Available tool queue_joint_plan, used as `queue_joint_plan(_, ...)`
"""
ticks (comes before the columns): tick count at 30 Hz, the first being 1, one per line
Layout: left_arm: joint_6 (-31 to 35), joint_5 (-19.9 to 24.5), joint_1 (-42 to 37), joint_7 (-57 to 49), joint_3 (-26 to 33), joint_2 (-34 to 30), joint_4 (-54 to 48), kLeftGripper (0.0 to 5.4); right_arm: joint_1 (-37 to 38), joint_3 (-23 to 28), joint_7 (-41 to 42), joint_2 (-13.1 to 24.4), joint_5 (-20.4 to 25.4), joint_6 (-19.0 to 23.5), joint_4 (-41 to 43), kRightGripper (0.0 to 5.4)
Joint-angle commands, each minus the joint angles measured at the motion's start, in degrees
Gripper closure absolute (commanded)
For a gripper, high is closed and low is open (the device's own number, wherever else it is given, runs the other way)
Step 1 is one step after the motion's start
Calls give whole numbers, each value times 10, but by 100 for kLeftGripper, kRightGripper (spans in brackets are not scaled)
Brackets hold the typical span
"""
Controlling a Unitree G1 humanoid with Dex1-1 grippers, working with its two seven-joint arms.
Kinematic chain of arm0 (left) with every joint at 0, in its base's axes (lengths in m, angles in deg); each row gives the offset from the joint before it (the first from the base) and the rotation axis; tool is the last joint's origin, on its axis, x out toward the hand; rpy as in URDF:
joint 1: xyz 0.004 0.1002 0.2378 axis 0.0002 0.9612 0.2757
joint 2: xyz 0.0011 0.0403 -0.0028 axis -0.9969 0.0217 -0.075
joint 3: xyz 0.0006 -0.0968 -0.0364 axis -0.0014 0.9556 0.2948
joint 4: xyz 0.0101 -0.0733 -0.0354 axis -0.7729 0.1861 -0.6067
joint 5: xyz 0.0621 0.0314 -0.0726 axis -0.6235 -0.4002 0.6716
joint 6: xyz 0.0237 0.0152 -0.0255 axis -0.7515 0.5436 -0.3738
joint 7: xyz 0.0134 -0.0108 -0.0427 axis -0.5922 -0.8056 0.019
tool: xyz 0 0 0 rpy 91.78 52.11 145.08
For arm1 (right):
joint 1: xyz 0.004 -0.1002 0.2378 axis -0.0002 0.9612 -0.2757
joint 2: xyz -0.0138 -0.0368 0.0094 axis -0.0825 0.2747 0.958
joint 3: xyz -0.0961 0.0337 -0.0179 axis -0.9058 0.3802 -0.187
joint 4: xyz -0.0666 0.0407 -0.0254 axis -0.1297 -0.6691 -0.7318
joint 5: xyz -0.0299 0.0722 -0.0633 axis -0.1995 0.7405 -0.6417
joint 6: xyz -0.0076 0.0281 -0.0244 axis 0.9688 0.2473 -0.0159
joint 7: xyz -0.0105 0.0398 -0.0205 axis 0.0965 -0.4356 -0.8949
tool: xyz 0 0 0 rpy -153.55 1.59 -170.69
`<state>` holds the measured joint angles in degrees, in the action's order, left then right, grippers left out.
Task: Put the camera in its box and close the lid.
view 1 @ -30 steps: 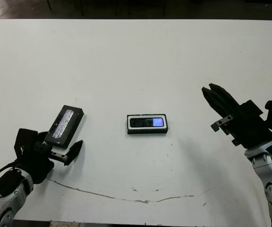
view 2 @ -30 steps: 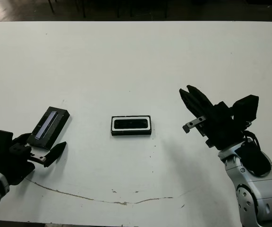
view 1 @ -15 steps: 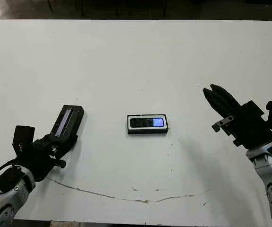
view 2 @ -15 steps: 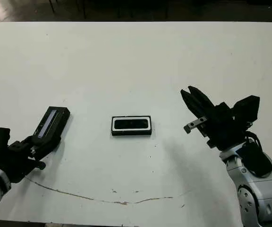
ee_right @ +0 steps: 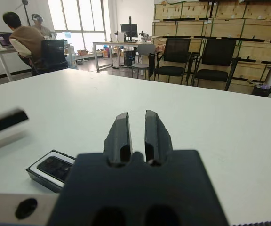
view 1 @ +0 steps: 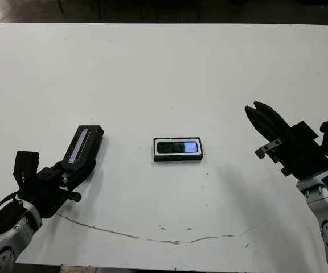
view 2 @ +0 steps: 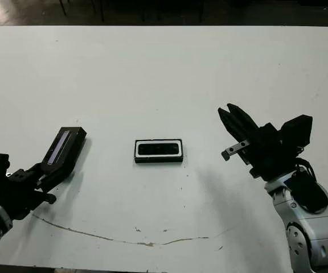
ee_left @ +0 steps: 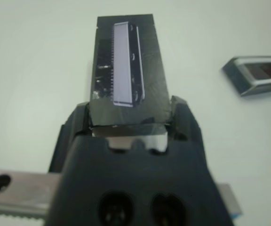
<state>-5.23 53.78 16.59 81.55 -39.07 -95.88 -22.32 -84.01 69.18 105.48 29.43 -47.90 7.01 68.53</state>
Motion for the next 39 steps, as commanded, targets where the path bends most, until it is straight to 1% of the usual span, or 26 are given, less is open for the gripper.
queue_joint_plan(1, -50, -26, -25, 52, -9, -57, 12, 383, 5, -4, -4, -2, -11, -4, -8, 540)
queue_joint_plan(5, -136, -55, -82, 138, -46, -107, 57, 383, 2, -5, -12, -9, -7, 2, -3, 540)
queue_joint_plan(8, -171, -53, -141, 203, -76, -127, 107, 383, 3, -6, -20, -12, -7, 4, 0, 540)
queue_joint_plan(13, -167, -62, -236, 260, -138, -139, 160, 383, 9, -11, -32, -12, -21, -2, 6, 540)
queue_joint_plan(18, -168, -109, -323, 306, -214, -150, 217, 383, 15, -11, -36, -14, -22, 2, 13, 540)
queue_joint_plan(22, -163, -132, -362, 335, -251, -151, 251, 383, 17, -10, -37, -16, -24, 0, 14, 540)
queue_joint_plan(24, -160, -139, -376, 348, -266, -150, 266, 383, 18, -9, -40, -17, -24, 3, 14, 540)
queue_joint_plan(29, -186, -160, -400, 377, -295, -141, 307, 383, 16, -9, -38, -13, -29, -1, 7, 540)
queue_joint_plan(35, -194, -181, -441, 409, -318, -128, 372, 383, 10, -12, -36, -13, -33, -5, -5, 540)
queue_joint_plan(37, -199, -187, -458, 429, -329, -125, 397, 383, 8, -14, -39, -14, -36, 0, -4, 540)
queue_joint_plan(39, -199, -184, -469, 447, -331, -119, 416, 383, 7, -14, -43, -15, -37, 7, 0, 540)
